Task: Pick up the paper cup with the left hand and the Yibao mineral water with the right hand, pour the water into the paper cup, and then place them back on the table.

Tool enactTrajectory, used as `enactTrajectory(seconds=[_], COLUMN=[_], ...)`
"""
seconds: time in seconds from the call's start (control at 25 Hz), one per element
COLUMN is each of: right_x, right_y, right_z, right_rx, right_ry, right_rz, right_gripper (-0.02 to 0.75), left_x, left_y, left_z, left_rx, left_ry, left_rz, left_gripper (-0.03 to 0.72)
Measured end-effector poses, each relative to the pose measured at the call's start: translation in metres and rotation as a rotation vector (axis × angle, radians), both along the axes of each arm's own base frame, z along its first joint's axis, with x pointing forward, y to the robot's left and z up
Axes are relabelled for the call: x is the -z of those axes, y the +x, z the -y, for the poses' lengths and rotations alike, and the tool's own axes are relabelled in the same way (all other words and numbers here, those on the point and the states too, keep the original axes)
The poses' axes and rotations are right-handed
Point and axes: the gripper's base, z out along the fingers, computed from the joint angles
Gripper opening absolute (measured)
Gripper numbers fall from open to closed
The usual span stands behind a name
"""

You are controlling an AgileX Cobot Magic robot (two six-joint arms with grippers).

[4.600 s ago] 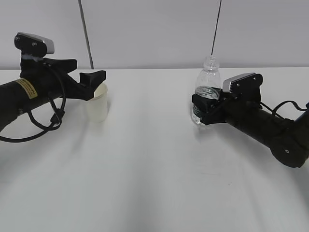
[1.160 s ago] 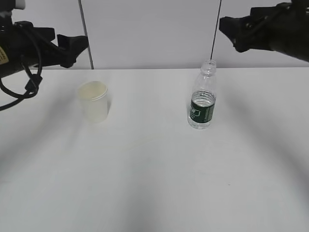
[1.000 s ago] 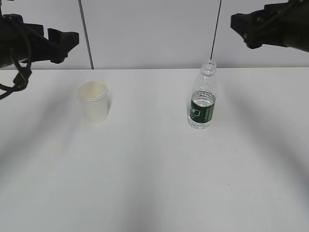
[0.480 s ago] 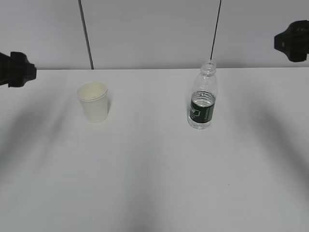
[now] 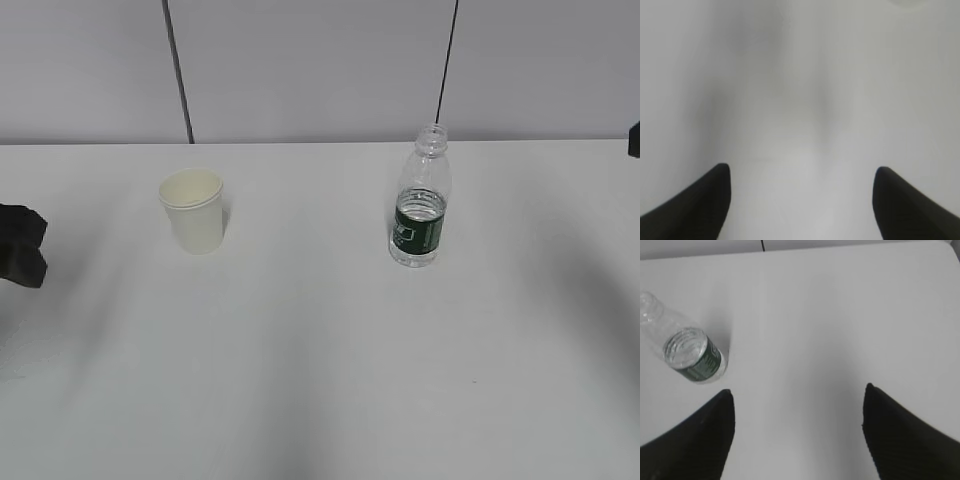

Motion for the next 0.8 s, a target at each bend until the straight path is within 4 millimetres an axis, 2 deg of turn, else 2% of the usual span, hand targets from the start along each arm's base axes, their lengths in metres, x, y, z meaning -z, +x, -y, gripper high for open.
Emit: enactTrajectory(seconds=[0.28, 0.52, 0.8], right_x=[-0.009, -0.024, -0.041], right_y=[-0.031, -0.058, -0.068], right_z=[-0.004, -0.006, -0.009], right_rx=[-0.022, -0.053, -0.1], right_ry=[0.076, 0.103, 0.109], right_rz=[-0.203, -0.369, -0.414], right_gripper=[0.587, 0.586, 0.586], left_x=[-0.018, -0.02, -0.021], left_y=[-0.012, -0.021, -0.026], left_z=[0.001, 0.0, 0.0], left_rx=[0.013, 0.036, 0.051], left_ry=[0.002, 0.023, 0.016], left_rz=[-0.186, -0.288, -0.335], left_gripper=[0.527, 0.499, 0.492])
